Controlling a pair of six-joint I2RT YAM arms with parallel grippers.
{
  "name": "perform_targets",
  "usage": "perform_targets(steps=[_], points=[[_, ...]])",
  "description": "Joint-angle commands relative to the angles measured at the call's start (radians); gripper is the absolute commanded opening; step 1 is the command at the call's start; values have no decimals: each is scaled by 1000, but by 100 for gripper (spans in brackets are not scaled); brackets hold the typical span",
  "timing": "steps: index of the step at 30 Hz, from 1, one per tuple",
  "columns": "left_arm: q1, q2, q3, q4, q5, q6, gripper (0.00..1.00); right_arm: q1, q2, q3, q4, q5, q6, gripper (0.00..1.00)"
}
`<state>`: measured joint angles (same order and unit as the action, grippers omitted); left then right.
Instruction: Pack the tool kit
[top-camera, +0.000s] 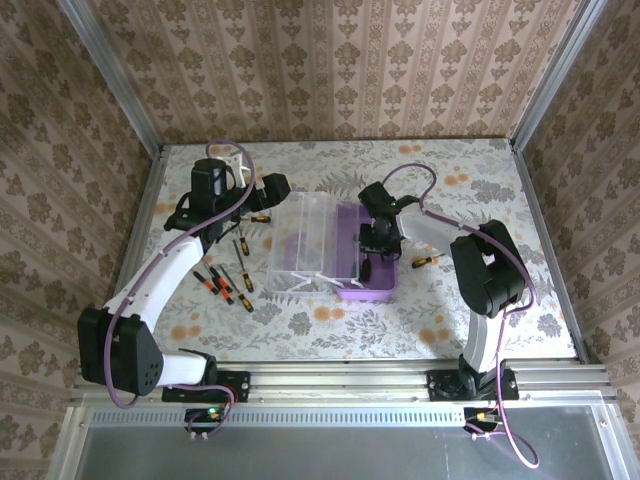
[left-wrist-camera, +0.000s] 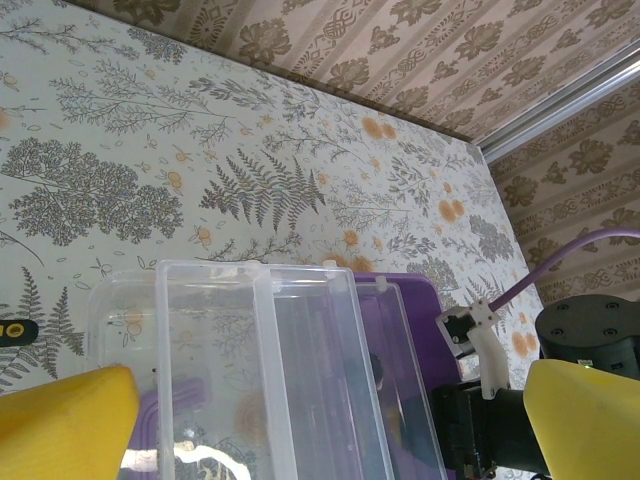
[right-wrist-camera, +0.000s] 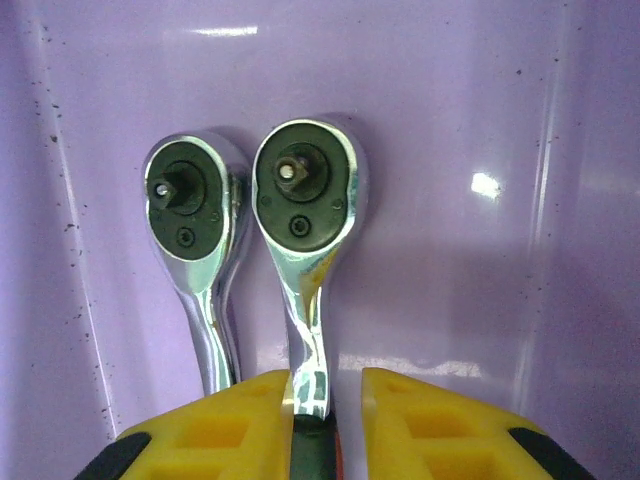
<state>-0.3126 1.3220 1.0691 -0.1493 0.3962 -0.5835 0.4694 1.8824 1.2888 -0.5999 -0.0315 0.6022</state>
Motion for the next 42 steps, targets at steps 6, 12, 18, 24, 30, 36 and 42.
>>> perform_targets(steps=[6, 12, 18, 24, 30, 36, 42], points=[[4, -9, -1, 25, 16, -14, 100, -3, -109, 24, -35, 51, 0, 26], [4, -7, -3, 24, 10, -16, 100, -19, -244, 15, -71, 126, -5, 28], [-3, -7, -3, 19, 10, -16, 100, -138, -388, -108, -70, 219, -9, 40], [-30, -1, 6, -12, -22, -11, 99, -357, -479, -321, 14, 180, 85, 50], [-54, 21, 31, -99, -107, 25, 99, -425, -423, -370, 57, 82, 102, 52], [-109, 98, 79, -193, -147, 52, 99, -423, -362, -365, 103, 24, 135, 53], [-169, 144, 123, -282, -221, 78, 99, -423, -366, -361, 100, 31, 129, 55]])
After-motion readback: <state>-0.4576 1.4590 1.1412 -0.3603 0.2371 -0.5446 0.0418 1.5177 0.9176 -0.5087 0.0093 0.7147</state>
